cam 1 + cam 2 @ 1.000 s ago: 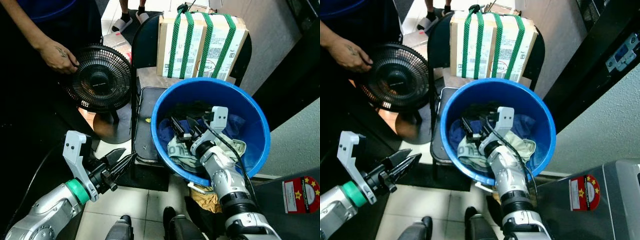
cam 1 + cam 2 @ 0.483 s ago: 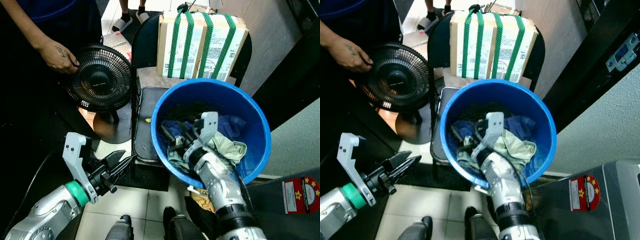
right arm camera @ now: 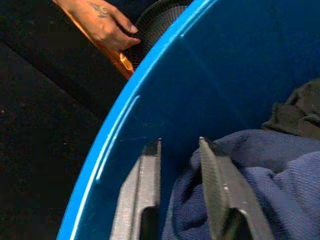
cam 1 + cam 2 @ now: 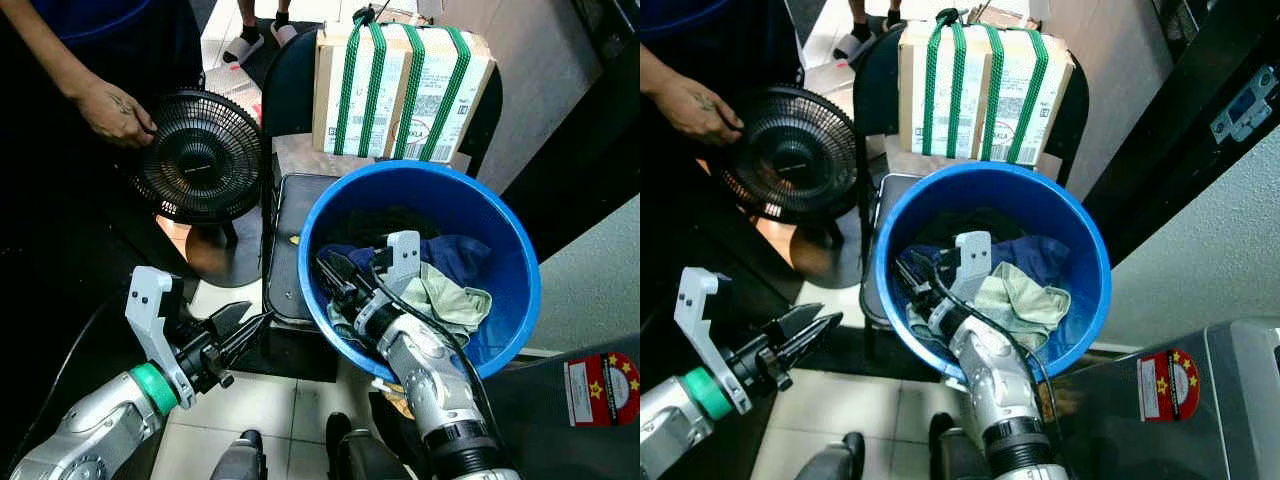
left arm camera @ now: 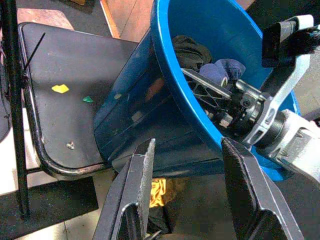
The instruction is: Clothes washing
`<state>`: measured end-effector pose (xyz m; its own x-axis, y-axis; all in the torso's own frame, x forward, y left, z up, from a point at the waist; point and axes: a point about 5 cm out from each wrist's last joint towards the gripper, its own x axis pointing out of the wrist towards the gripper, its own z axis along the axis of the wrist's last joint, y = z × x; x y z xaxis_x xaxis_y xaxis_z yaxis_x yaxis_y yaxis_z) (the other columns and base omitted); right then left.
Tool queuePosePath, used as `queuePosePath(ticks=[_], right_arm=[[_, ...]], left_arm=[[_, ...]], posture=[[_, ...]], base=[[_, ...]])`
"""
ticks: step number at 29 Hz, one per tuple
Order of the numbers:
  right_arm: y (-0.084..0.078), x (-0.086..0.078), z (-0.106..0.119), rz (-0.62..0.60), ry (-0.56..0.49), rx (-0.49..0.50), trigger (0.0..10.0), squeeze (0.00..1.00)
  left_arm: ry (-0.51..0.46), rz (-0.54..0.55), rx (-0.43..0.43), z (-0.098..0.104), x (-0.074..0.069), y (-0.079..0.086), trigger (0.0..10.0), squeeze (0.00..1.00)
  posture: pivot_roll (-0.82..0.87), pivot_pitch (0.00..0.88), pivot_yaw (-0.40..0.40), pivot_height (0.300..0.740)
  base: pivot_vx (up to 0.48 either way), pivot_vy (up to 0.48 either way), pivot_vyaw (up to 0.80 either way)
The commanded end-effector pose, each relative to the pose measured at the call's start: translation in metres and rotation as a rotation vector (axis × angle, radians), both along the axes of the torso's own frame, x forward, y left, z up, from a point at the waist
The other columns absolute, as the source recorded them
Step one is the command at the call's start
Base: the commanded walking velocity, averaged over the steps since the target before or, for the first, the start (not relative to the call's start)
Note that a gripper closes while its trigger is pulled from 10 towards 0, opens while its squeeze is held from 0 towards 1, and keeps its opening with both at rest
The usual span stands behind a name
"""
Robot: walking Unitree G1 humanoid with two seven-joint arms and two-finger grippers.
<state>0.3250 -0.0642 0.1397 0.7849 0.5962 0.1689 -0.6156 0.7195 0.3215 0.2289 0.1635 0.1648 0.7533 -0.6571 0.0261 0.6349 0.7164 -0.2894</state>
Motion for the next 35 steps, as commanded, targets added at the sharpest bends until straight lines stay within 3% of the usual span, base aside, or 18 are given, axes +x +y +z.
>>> queuePosePath(ticks=[1, 13, 19, 20, 21, 22, 24, 32, 35], right_arm=[[0.008, -0.007, -0.010, 0.030, 0.043, -0.012, 0.0, 0.00], [0.012, -0.011, -0.005, 0.041, 0.036, -0.002, 0.0, 0.00], [0.009, -0.007, 0.009, -0.006, 0.002, 0.076, 0.0, 0.00], [0.004, -0.004, 0.017, -0.046, -0.027, 0.099, 2.5, 0.00], [0.004, -0.004, 0.017, -0.046, -0.027, 0.099, 2.5, 0.00], [-0.004, 0.001, 0.026, -0.105, -0.066, 0.116, 10.0, 0.00], [-0.020, 0.011, 0.037, -0.225, -0.151, 0.068, 10.0, 0.00], [-0.031, 0.019, 0.039, -0.315, -0.217, -0.065, 10.0, 0.00], [-0.038, 0.021, 0.035, -0.411, -0.240, -0.144, 10.0, 0.00]], left_arm=[[0.025, -0.010, 0.003, -0.005, -0.004, 0.000, 10.0, 0.00], [0.025, -0.013, 0.005, -0.006, -0.005, -0.001, 10.0, 0.00], [0.021, -0.013, 0.004, -0.006, -0.004, -0.002, 10.0, 0.00], [0.016, -0.012, 0.005, -0.005, -0.003, -0.002, 10.0, 0.00], [0.016, -0.012, 0.005, -0.005, -0.003, -0.002, 10.0, 0.00], [0.009, -0.011, 0.008, -0.005, -0.002, -0.002, 10.0, 0.00], [-0.007, -0.007, 0.016, -0.003, 0.000, -0.002, 10.0, 0.00], [-0.016, -0.004, 0.022, -0.002, 0.001, 0.000, 10.0, 0.00], [-0.020, -0.005, 0.027, -0.001, 0.002, 0.001, 10.0, 0.00]], posture=[[0.13, 0.317, 0.064, 0.740], [0.13, 0.312, 0.058, 0.740], [0.12, 0.298, 0.055, 0.740], [0.12, 0.294, 0.054, 0.740], [0.12, 0.294, 0.054, 0.740], [0.12, 0.283, 0.052, 0.740], [0.12, 0.283, 0.052, 0.740], [0.13, 0.274, 0.057, 0.740], [0.13, 0.274, 0.058, 0.740]], base=[[0.000, 0.000, 0.00], [0.000, 0.000, 0.00], [0.000, 0.000, 0.00], [0.000, 0.000, 0.00], [0.000, 0.000, 0.00], [0.000, 0.000, 0.00], [0.000, 0.000, 0.00], [0.000, 0.000, 0.00], [0.000, 0.000, 0.00]])
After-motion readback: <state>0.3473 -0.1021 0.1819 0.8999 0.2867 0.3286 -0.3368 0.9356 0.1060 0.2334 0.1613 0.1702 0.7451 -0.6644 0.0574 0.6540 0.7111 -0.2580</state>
